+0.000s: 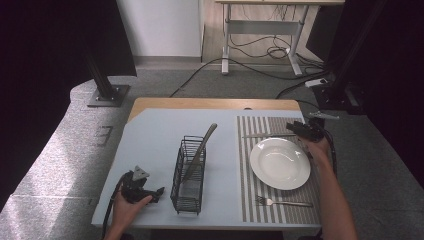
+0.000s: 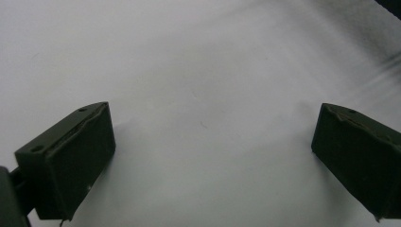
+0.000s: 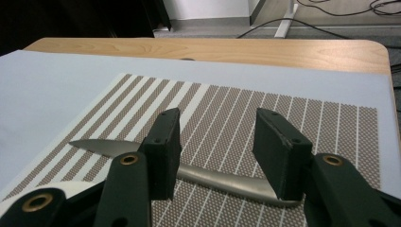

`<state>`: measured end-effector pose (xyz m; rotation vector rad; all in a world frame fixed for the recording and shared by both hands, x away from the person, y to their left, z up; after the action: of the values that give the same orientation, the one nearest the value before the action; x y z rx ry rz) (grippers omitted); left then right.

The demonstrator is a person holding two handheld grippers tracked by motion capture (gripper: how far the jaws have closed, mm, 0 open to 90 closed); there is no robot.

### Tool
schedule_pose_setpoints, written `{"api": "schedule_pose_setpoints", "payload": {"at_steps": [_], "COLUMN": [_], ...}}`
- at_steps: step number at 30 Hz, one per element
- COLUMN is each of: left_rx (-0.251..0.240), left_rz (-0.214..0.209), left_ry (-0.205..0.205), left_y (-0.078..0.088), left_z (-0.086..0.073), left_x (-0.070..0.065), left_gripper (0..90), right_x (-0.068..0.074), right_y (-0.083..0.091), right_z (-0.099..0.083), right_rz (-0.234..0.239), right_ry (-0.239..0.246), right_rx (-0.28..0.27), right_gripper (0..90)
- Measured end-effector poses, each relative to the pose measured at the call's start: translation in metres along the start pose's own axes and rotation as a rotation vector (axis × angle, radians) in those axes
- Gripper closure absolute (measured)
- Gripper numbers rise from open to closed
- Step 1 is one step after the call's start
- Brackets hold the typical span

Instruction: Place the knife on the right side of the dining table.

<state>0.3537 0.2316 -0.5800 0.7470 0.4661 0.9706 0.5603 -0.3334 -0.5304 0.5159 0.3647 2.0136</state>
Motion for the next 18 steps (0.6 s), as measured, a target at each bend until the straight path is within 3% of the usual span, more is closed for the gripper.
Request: {"api": "schedule_pose_setpoints", "payload": {"at_steps": [9,18], "left_rx": [0.0,0.0], "left_rz": [-0.001,-0.001], "left_ry": [0.001,0.001], "left_y": [-0.0001,-0.0001], "left_z": [0.0001,0.0], "left_x": [0.0001,0.0], "left_gripper": [0.0,0.0], "right_x": [0.0035,0.0022], "right_y": [0.0046,0.0044], "right_z": [-0.0035,-0.0097], "right_rz": [-0.011,-0.026], "right_ry": [0.024,0.017], "right_rx": [0.008,0.027], "right_gripper": [51.6,51.1]}}
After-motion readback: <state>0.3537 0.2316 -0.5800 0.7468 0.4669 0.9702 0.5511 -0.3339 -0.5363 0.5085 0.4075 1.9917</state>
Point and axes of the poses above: each handheld gripper's, and its own axes: y roughly backward along the jaws, z roughly out of its top, x roughly to its left, the point moved 7 cm from there along -y, roughly forward along the jaws, and after that the axes turned 3 degrees about y, right-handed, at the moved point
